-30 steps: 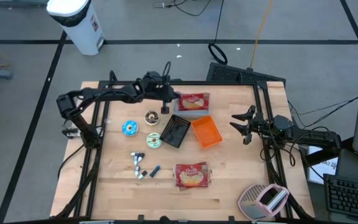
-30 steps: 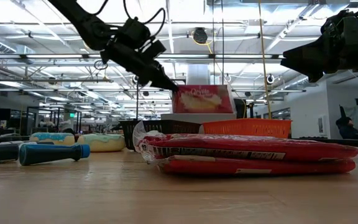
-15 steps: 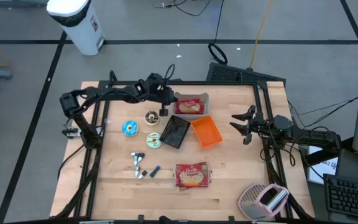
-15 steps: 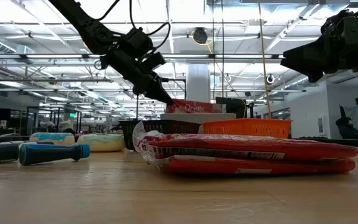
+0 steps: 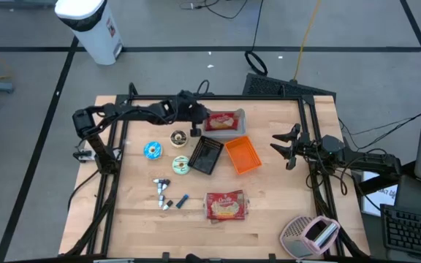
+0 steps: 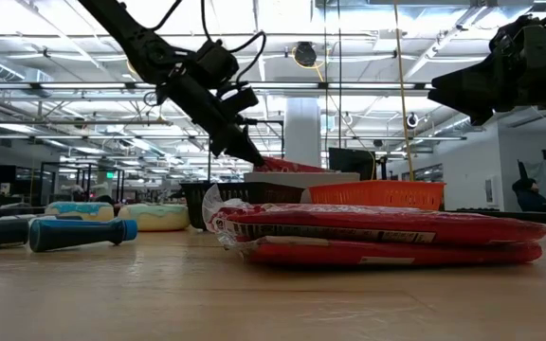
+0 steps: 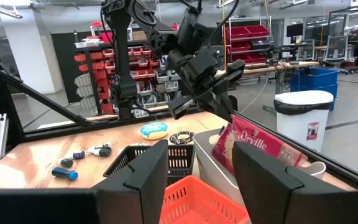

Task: Pick & Place Food Item
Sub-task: Put the red popcorn bag into the white bin

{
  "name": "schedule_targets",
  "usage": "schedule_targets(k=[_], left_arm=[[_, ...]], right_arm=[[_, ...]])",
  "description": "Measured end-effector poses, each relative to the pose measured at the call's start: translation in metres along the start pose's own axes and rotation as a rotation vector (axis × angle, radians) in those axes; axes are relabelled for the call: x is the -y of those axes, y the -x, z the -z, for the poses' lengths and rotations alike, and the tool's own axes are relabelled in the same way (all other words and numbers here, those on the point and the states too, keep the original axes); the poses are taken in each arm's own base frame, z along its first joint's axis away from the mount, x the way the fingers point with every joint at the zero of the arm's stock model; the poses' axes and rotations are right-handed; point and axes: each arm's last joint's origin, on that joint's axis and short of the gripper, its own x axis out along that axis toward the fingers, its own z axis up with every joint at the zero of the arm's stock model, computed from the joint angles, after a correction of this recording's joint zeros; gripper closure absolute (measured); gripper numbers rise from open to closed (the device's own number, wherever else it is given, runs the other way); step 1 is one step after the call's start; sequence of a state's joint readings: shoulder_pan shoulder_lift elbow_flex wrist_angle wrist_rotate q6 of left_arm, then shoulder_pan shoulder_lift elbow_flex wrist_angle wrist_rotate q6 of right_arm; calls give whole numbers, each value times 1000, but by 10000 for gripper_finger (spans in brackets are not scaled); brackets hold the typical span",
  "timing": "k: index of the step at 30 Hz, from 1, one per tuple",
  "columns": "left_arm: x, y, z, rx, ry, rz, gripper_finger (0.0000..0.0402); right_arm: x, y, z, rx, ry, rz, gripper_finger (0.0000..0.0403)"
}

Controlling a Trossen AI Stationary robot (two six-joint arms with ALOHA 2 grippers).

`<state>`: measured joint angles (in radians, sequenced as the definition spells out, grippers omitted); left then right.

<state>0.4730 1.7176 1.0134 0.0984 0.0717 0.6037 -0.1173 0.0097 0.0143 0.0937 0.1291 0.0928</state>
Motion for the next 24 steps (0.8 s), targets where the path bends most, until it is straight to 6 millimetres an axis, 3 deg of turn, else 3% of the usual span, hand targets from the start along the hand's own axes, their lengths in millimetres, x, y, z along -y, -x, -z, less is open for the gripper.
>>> schedule_targets(k=[6,17,24], left_arm=[[4,0,-3,-5,33,-20,350],[4,0,-6,-44,74,-120,181],[14,20,-38,28,41,-283,133]], right_arm=[[0,0,0,0,0,0,236],[0,0,0,0,0,0,236],[0,0,0,0,0,0,236]])
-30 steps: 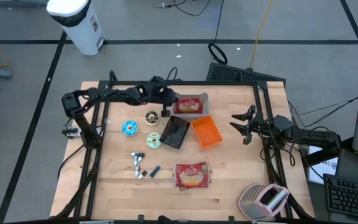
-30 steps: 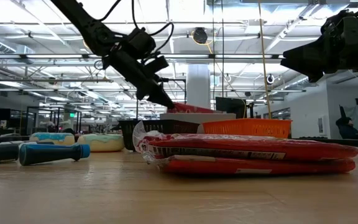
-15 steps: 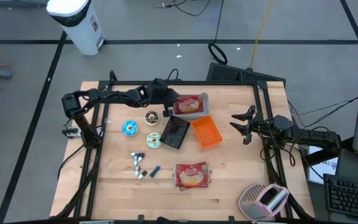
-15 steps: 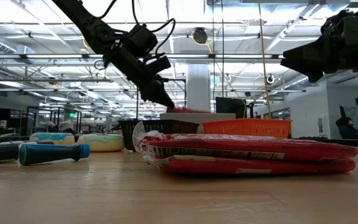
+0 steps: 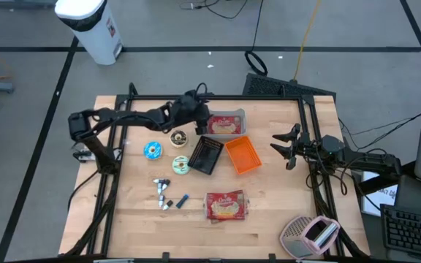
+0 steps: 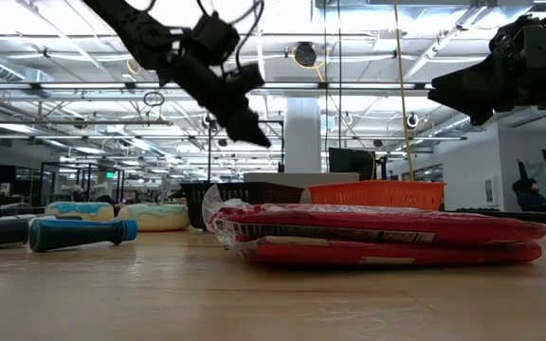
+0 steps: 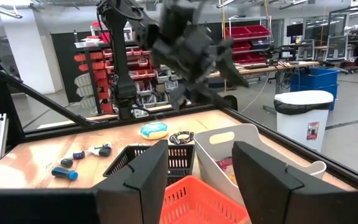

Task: Pick & Place Food Item
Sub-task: Put the red popcorn bag into the white bin

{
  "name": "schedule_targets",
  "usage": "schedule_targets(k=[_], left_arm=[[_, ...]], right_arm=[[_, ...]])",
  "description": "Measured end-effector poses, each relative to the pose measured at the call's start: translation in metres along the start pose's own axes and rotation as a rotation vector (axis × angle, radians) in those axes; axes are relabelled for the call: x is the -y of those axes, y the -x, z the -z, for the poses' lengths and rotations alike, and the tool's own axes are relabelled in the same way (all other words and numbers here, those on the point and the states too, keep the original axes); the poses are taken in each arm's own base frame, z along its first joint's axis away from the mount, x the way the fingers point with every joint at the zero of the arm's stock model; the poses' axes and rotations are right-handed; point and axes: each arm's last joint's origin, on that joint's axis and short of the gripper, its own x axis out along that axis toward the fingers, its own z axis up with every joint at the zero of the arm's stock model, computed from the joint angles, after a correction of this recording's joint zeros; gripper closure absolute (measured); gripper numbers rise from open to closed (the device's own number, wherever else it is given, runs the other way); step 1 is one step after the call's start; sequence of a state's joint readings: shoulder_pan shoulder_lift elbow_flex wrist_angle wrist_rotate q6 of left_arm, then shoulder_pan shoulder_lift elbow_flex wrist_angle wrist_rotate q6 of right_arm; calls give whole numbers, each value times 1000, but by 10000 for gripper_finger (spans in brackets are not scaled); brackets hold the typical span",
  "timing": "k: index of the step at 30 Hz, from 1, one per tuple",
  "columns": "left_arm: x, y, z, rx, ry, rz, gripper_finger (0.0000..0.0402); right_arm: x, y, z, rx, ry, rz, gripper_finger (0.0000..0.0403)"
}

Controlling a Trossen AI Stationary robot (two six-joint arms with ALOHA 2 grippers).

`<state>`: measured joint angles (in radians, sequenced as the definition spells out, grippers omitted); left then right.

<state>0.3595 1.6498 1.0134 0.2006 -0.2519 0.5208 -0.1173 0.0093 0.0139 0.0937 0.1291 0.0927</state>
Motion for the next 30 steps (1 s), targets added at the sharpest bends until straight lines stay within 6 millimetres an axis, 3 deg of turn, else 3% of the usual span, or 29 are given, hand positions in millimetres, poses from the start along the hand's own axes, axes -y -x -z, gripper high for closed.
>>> schedule_targets(k=[4,9,18,24,27,30], left_arm=[[9,28,-28,114,28,10,123],[28,63,-59,264,247,116,125],[81,109,-93,484,455,771,141],[117,138,-101,414,549,992,145],[135,151,-99,314,597,946,145],[156,159,-92,181,666,794,148]], right_arm=[[0,0,0,1,0,0,236],[0,0,0,0,0,-1,236],[0,0,0,0,0,0,236],[0,0,0,0,0,0,236],[0,0,0,0,0,0,236],[0,0,0,0,0,0,236]])
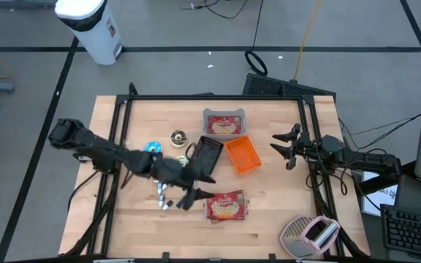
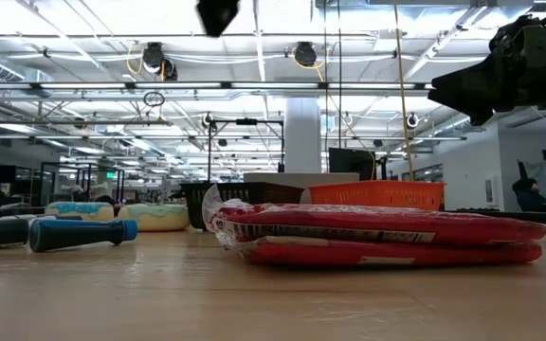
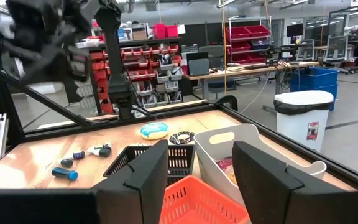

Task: Pick & Place Food Item
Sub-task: Put the red popcorn bag into the white bin

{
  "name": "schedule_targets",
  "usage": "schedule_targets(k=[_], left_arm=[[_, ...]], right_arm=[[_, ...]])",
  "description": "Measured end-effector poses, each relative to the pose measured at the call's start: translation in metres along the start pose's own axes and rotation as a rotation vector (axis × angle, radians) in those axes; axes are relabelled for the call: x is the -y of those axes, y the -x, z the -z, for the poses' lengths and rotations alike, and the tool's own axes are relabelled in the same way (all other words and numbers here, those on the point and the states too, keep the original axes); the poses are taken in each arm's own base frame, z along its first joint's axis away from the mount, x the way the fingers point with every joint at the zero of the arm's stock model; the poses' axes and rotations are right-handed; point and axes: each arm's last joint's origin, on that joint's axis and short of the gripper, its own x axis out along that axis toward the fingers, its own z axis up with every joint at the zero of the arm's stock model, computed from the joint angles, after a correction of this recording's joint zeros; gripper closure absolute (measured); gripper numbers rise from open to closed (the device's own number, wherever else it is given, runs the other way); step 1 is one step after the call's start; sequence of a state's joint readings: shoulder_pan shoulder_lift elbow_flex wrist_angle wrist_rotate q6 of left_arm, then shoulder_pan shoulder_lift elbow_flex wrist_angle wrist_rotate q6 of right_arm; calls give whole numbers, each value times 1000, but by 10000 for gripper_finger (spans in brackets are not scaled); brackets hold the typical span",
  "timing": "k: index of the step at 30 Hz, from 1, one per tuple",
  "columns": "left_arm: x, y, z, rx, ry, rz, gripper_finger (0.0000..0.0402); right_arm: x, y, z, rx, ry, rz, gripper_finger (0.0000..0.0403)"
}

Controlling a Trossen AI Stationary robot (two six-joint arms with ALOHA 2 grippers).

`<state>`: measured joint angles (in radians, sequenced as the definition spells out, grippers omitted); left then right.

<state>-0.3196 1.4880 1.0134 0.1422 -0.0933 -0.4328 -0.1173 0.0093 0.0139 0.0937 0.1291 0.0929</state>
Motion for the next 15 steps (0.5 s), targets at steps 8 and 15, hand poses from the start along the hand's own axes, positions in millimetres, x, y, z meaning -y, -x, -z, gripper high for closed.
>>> schedule_targets(k=[8,15], left_arm=[[29,-24,57,-29,259,-228,144],[29,-50,105,-64,515,-338,136]], right_arm=[[0,0,0,0,0,0,236],[0,0,0,0,0,0,236]])
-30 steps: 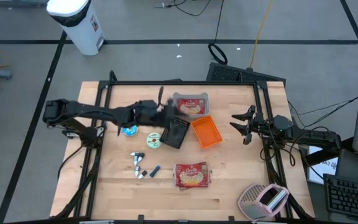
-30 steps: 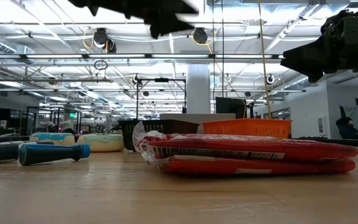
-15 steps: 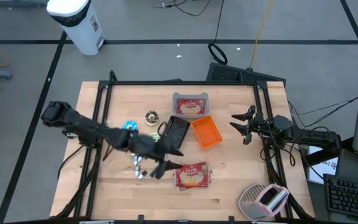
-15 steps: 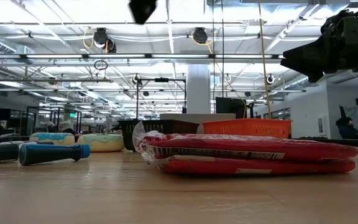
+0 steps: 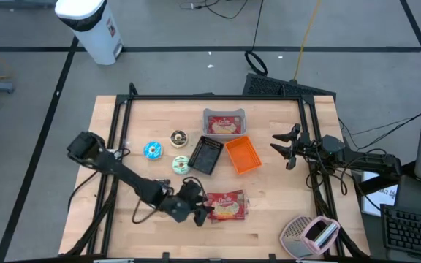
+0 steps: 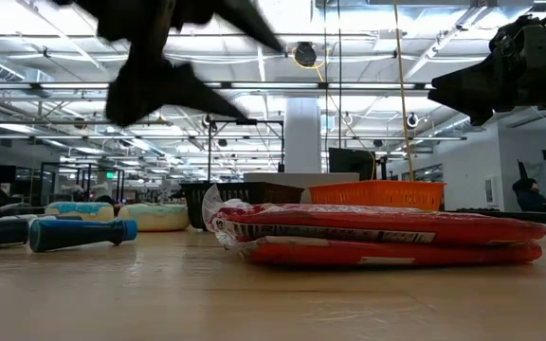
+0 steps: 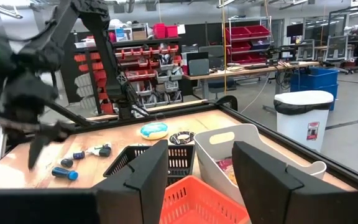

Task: Pick & Place Food Item
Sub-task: Put the red popcorn bag into the white bin

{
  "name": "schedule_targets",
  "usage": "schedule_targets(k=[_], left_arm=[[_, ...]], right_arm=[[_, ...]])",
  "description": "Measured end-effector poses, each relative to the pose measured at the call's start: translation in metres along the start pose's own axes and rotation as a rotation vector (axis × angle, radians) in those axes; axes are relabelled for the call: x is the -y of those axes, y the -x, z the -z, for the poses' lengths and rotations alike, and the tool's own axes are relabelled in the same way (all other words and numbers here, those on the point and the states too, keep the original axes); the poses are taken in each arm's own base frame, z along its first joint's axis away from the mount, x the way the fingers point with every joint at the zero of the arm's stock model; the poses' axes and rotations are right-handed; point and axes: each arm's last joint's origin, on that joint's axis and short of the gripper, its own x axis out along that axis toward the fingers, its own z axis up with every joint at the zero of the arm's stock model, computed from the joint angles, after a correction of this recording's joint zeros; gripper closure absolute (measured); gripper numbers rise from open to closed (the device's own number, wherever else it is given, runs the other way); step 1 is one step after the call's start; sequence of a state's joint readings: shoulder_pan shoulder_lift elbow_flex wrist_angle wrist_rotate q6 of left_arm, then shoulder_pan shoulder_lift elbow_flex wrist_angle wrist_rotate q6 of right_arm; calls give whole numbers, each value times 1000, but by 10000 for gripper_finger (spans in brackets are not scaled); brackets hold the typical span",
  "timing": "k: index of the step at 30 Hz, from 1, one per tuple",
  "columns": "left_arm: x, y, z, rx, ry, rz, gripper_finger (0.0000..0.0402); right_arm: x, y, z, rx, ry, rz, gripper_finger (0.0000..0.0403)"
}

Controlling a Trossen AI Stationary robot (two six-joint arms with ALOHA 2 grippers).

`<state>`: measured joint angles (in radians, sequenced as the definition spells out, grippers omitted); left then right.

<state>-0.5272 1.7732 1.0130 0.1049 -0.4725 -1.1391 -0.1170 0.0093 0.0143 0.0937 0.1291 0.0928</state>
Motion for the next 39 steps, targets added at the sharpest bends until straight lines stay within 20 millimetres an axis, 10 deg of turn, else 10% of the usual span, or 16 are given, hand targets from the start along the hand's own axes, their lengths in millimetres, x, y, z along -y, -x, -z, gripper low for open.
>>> schedule_targets(k=[13,24,39], left_arm=[[-31,-35,3,-26,227,-140,155],[-8,-3,-7,5,148,-53,156],[-27,-5,-4,27,222,-232,156]], right_arm=[[0,0,0,-1,0,0,236],[0,0,0,-1,0,0,236],[0,0,0,0,0,0,236]])
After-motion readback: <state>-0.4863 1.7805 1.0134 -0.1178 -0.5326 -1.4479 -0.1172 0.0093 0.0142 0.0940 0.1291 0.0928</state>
